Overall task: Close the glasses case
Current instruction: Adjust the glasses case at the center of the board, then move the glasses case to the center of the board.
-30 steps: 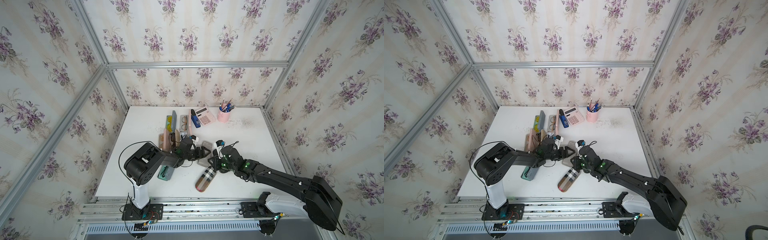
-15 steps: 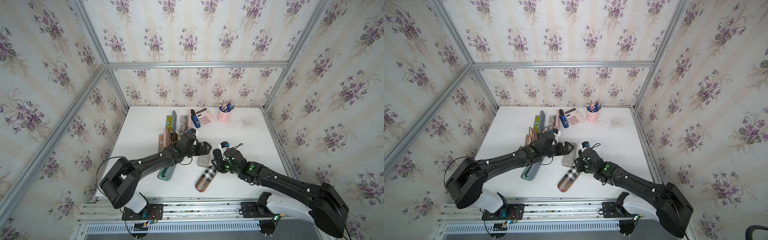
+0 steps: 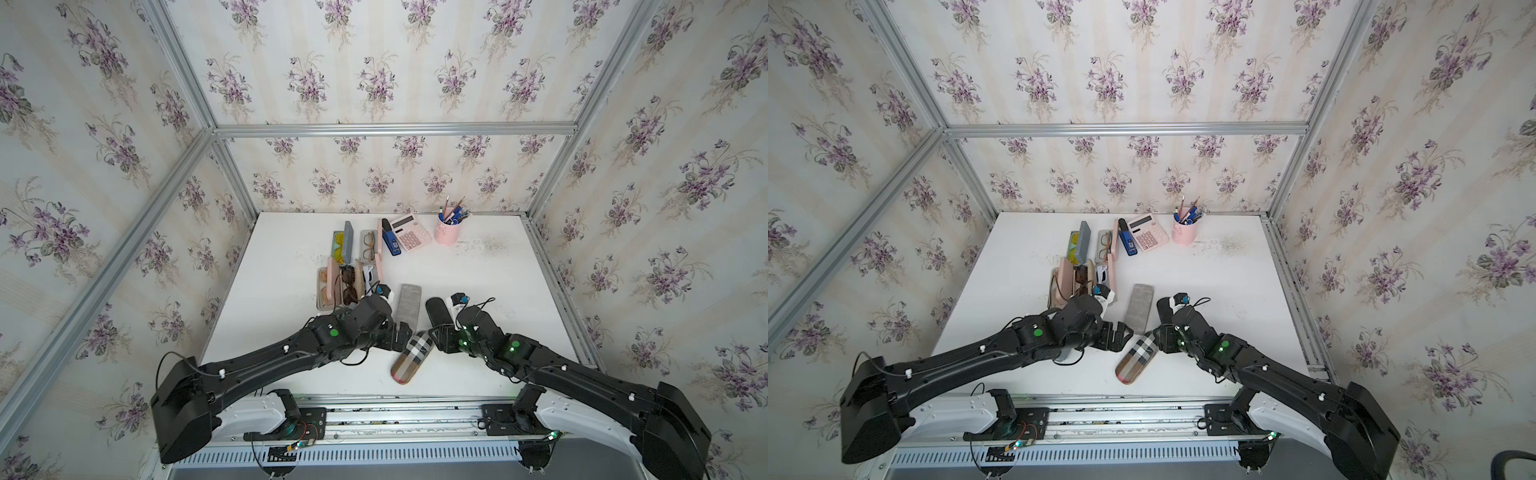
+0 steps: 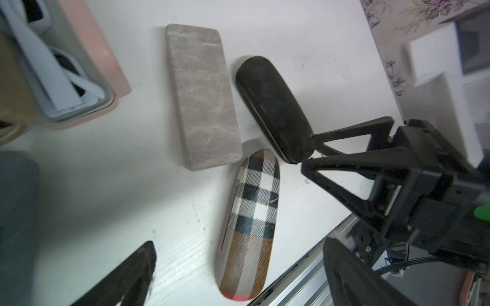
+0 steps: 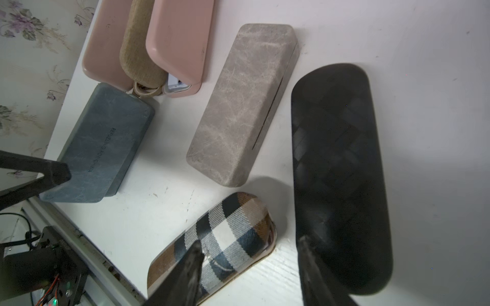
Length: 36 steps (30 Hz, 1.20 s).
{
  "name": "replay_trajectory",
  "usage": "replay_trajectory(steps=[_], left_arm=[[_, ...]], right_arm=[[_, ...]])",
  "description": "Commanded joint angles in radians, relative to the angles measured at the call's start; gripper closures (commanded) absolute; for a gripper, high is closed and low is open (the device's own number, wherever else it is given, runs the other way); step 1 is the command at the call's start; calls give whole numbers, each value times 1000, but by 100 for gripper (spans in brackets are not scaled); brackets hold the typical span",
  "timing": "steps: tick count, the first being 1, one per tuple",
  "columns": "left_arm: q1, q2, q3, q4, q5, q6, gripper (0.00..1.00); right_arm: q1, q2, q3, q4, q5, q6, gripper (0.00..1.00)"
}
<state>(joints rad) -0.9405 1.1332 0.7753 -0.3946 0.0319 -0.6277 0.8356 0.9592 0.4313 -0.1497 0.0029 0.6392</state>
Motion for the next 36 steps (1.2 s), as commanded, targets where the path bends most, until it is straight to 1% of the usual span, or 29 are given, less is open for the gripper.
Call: replay_trajectory(steps=[1, 3, 5, 8, 10, 13, 14, 17, 19, 20, 22, 25, 26, 27, 30, 31, 34, 36], left_arm=[[0, -123, -59, -75, -78, -34, 0], [8, -203, -85, -145, -119, -31, 0], [36, -266, -94, -240, -169, -36, 0], [158, -349, -105, -347, -155, -28, 0], [267, -406, -112, -397, -134, -21, 0], [384, -436, -117, -427, -139, -29, 0], [413, -422, -124, -411, -132, -31, 0], [549, -311, -128, -364, -62, -17, 1], [643, -234, -143, -306, -7, 4, 2], [675, -211, -149, -285, 8, 9, 4], [730, -168, -178, -232, -17, 18, 12], [832, -124, -225, -173, 29, 35, 26], [847, -116, -238, -156, 26, 31, 30], [875, -108, -233, -157, 63, 46, 33], [880, -73, -212, -150, 38, 59, 34], [882, -38, -204, -145, 48, 65, 34], [882, 95, -153, -147, 97, 90, 41], [884, 154, -125, -152, 103, 99, 44]], right_arm=[[31, -19, -20, 34, -24, 28, 42], [93, -7, -14, 52, 2, 40, 42], [163, 29, 17, 65, 41, 52, 42], [254, 109, 87, 74, 100, 68, 42], [300, 165, 125, 110, 113, 81, 42], [354, 243, 167, 182, 122, 96, 42], [366, 264, 179, 209, 124, 100, 42], [395, 337, 219, 283, 118, 105, 42], [404, 386, 252, 315, 102, 102, 43], [406, 404, 267, 323, 97, 102, 43], [413, 446, 299, 342, 84, 96, 42], [418, 508, 351, 335, 77, 86, 43], [418, 523, 363, 330, 77, 83, 43], [418, 535, 372, 333, 75, 82, 43], [418, 561, 382, 348, 69, 80, 43], [418, 568, 389, 346, 71, 79, 43], [418, 584, 408, 339, 68, 69, 44], [418, 591, 419, 327, 73, 65, 44]])
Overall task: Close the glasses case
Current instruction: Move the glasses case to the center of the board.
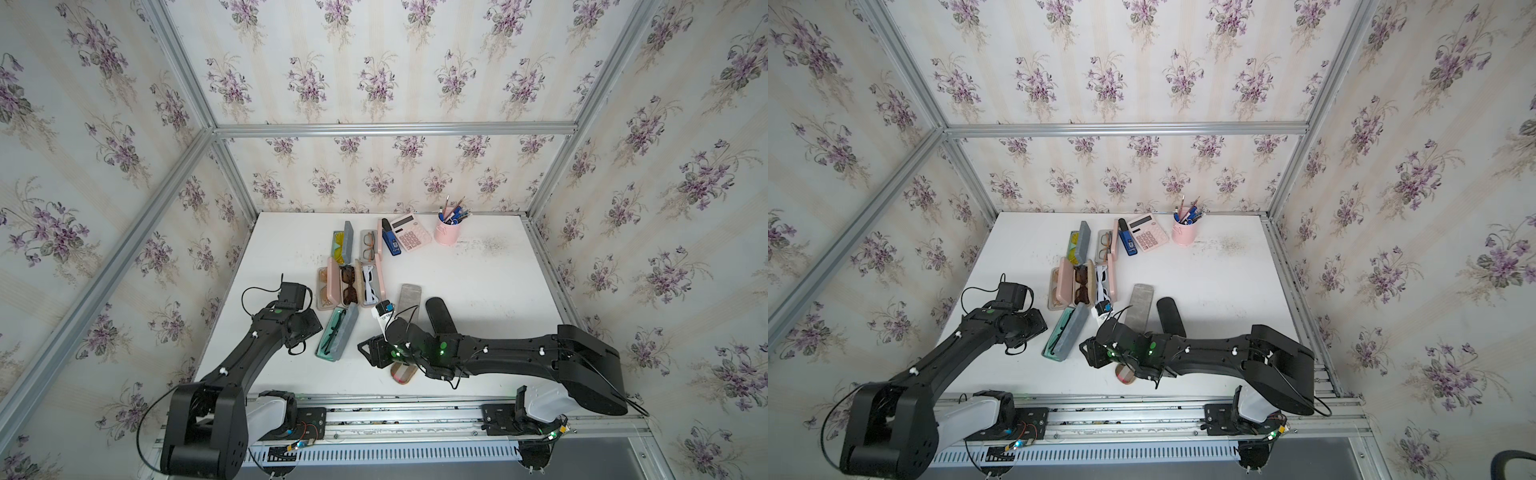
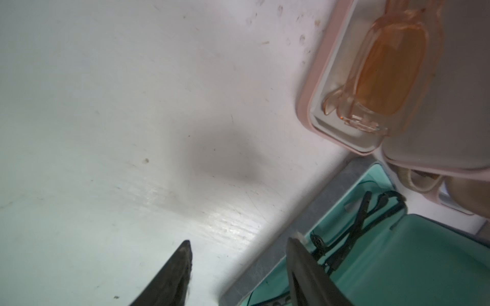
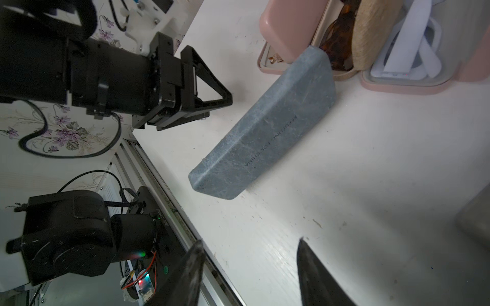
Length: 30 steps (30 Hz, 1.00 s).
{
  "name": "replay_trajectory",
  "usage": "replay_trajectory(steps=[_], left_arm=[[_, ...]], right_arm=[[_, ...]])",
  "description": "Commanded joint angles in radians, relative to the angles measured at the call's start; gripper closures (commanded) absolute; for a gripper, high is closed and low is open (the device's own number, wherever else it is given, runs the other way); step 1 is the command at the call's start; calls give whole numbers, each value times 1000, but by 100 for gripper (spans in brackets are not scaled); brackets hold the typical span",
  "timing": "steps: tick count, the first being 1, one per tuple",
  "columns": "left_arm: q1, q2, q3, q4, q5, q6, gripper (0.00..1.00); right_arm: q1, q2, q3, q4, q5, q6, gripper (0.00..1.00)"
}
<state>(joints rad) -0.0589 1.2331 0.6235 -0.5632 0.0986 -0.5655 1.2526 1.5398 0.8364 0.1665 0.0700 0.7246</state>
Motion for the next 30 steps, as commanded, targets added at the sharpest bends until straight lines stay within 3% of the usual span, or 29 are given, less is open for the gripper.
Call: replay_trajectory(steps=[1, 3, 15, 30], left_arm=[[2, 75, 38, 21, 33, 36, 49], [2, 112, 54, 25, 32, 36, 56], [-67, 283, 136, 1, 46, 48, 63], [-179, 208, 29, 51, 90, -8, 62]], right_arm=[[1, 13, 19, 3, 10, -21, 44], [-2, 13, 24, -8, 15, -21, 44], [-72, 66, 37, -39, -16, -8, 46], [-97, 74, 25, 17, -76, -14, 47]])
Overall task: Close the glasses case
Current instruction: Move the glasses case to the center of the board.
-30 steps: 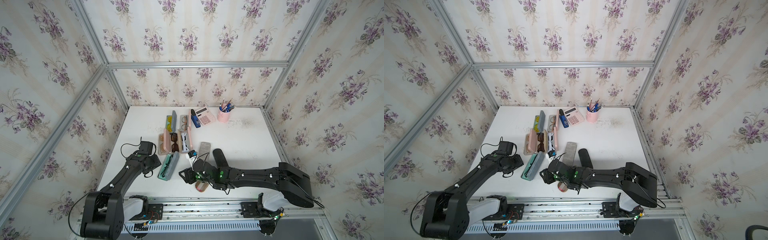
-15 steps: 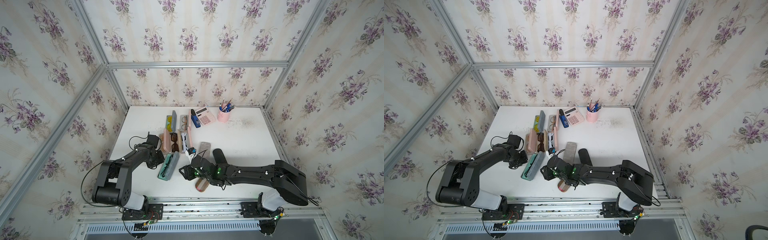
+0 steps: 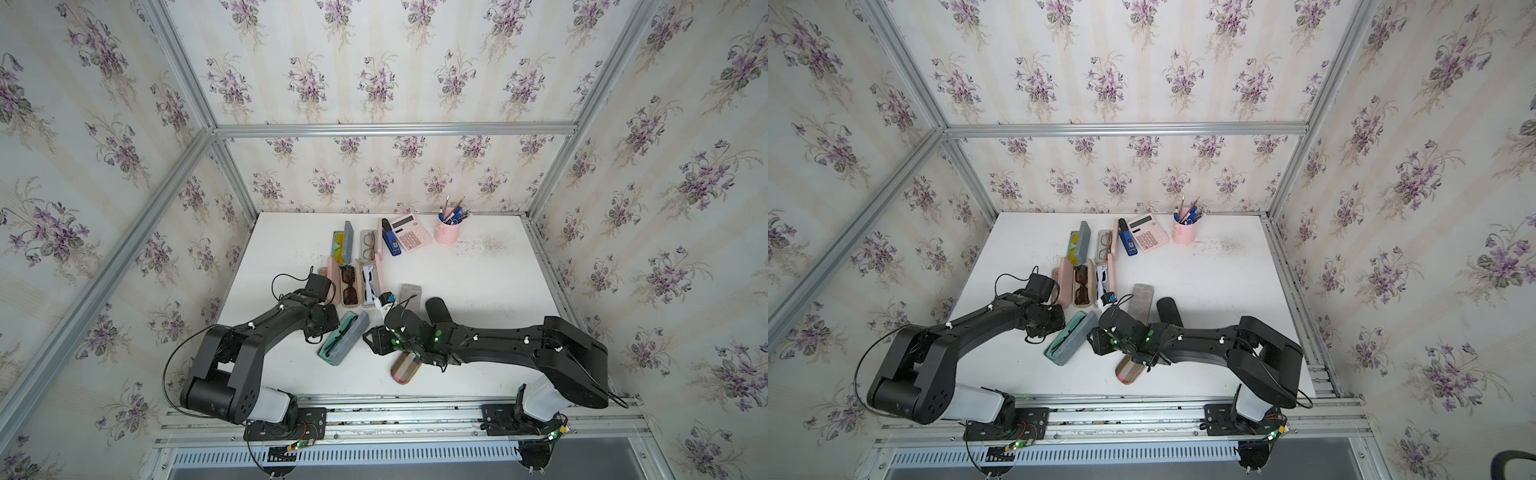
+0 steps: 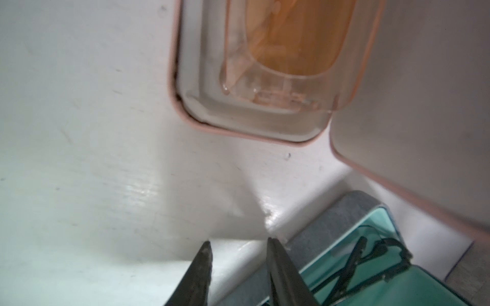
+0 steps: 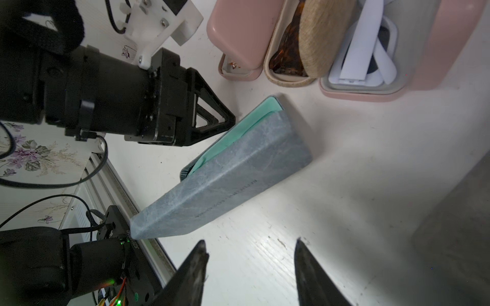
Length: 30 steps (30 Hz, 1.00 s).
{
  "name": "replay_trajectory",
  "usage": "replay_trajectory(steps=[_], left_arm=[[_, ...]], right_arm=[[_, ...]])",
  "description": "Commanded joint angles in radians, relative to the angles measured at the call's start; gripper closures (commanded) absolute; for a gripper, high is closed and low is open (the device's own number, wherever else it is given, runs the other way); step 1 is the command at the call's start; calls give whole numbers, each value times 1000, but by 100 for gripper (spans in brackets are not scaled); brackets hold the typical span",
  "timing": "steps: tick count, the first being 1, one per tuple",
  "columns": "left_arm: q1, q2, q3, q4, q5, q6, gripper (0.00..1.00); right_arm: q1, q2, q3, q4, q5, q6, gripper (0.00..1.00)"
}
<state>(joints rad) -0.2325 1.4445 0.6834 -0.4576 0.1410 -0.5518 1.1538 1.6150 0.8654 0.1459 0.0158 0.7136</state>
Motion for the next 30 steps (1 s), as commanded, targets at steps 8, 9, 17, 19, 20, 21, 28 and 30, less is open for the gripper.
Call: replay_trajectory(steps=[8, 9, 17, 19, 20, 21, 28, 30], left_arm=[[-5, -160, -88, -118, 38, -22, 60], [-6, -173, -96, -122, 45, -21, 61], [-28, -281, -170, -138, 74, -43, 60], [-41, -299, -180, -132, 86, -54, 60], [-53, -307, -179, -135, 77, -60, 60], [-60, -311, -180, -135, 72, -63, 60], [-115, -338, -187, -116, 76, -102, 60], [-124, -347, -197, -114, 68, -108, 60]], right_arm=[[39, 20, -22, 140, -37, 115, 45], [45, 21, -22, 151, -33, 129, 45], [57, 37, -32, 179, -11, 211, 41], [58, 48, -26, 166, -10, 213, 41], [58, 51, -26, 164, -10, 213, 41], [59, 53, -25, 164, -13, 212, 41], [60, 60, 3, 94, 6, 186, 44], [60, 67, 15, 76, 12, 179, 46]])
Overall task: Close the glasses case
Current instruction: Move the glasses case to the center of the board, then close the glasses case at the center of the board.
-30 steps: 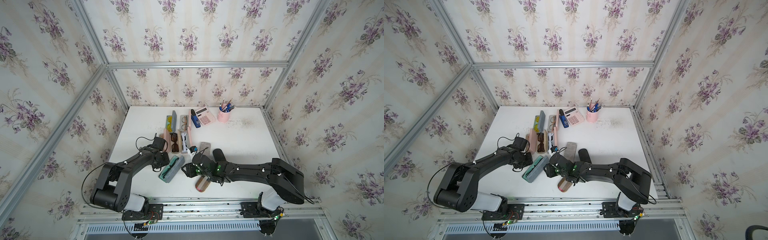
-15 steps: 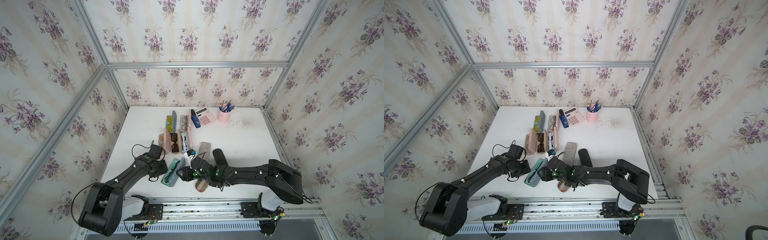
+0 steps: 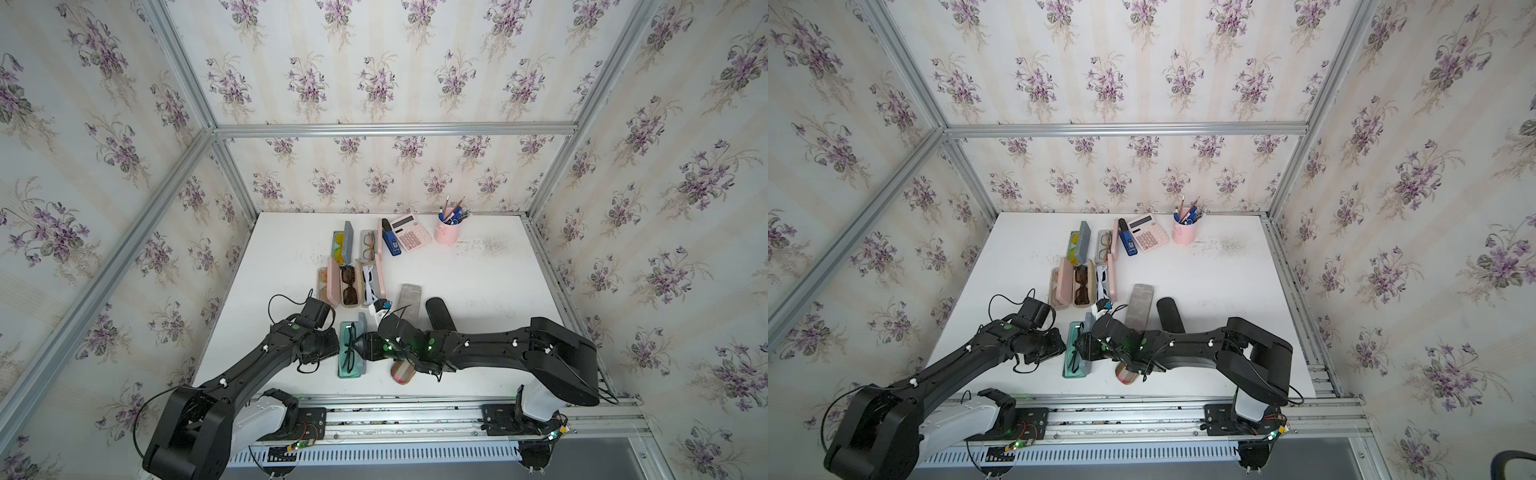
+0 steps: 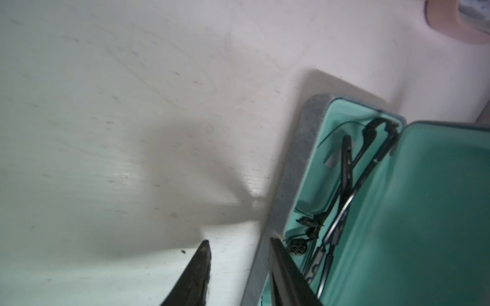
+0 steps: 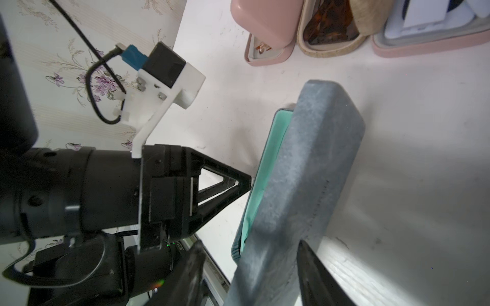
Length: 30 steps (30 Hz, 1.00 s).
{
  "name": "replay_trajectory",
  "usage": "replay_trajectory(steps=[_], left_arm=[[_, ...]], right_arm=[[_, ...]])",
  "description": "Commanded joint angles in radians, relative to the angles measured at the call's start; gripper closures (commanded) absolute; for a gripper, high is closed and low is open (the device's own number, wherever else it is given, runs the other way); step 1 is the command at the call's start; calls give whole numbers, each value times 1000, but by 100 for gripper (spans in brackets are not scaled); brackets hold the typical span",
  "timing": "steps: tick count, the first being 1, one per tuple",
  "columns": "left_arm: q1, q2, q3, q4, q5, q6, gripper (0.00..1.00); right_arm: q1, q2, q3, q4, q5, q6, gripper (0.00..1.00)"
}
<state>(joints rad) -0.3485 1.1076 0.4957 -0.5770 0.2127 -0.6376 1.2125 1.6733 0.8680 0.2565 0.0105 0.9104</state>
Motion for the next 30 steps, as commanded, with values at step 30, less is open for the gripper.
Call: replay_trajectory(steps=[30], left_arm=[[-17, 5, -63, 109, -1, -4, 60]], right_arm=[[4, 28, 55, -116, 41, -61, 56]])
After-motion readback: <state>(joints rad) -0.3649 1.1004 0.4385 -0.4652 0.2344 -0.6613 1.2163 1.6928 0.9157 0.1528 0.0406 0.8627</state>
